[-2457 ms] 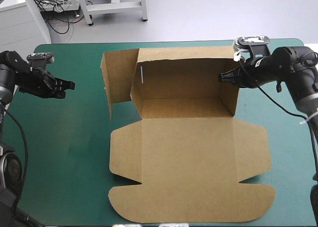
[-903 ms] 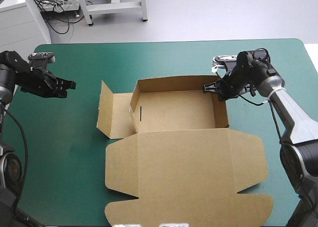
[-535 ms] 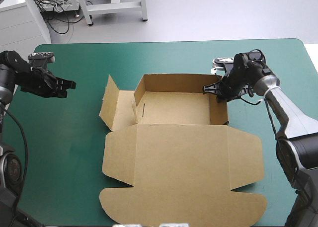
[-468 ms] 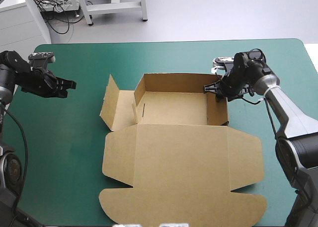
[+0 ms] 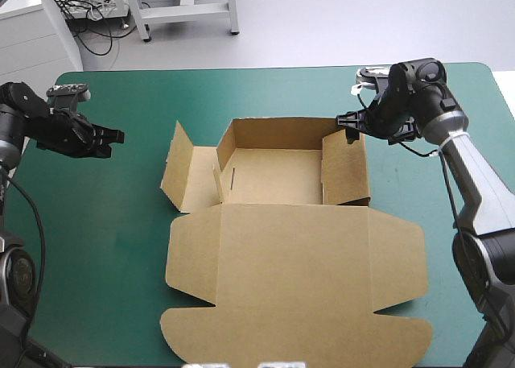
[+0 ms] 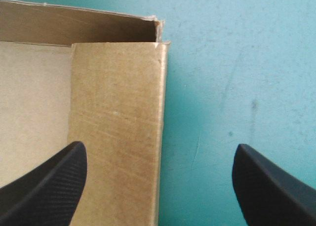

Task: Fold the box

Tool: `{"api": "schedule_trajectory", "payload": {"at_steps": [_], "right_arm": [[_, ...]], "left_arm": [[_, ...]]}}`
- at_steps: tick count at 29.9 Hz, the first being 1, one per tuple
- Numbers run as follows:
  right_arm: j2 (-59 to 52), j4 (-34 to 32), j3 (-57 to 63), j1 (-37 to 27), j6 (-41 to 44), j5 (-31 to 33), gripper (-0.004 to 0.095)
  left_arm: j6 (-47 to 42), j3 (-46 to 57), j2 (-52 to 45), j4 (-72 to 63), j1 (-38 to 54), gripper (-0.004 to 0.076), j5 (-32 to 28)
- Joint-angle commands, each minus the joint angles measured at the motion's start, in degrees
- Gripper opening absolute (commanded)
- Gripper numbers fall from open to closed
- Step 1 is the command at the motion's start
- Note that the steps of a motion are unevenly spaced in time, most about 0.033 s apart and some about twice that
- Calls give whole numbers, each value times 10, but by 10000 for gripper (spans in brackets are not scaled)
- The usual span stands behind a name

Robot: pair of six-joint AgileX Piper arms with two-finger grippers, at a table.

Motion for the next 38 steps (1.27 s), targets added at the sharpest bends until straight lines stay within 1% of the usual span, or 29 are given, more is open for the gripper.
{"api": "schedule_trajectory", "payload": {"at_steps": [1,3,8,12,16,22,27,29,32,35,38], "right_arm": [[-54,24,-5,-3,0,6,747],[-72,31,16,2,0,6,747],[-84,7,74,14,13,1,747],[-77,7,108,16,24,-42,741],[-63,-19,136,16,24,-72,724],[-35,-17,145,16,24,-79,687],[-20,-12,146,16,22,-81,633],[-17,-12,146,16,22,-87,585],[-10,-6,146,16,17,-86,470],[-3,-6,146,16,5,-82,307],[-1,-6,146,16,-38,-83,108]], "left_arm": [[0,-15,-24,-20,1,-32,26],[0,-15,-24,-20,1,-32,28],[0,-15,-24,-20,1,-32,29],[-2,-15,-24,-29,1,-32,30],[-2,-15,-24,-41,1,-32,31],[-2,-15,-24,-44,1,-32,29],[-2,-15,-24,-44,1,-32,25],[-2,-15,-24,-44,1,-32,24],[-13,-15,-24,-44,1,-32,24],[-13,-15,-24,-44,1,-32,25],[-13,-15,-24,-44,1,-32,31]]}}
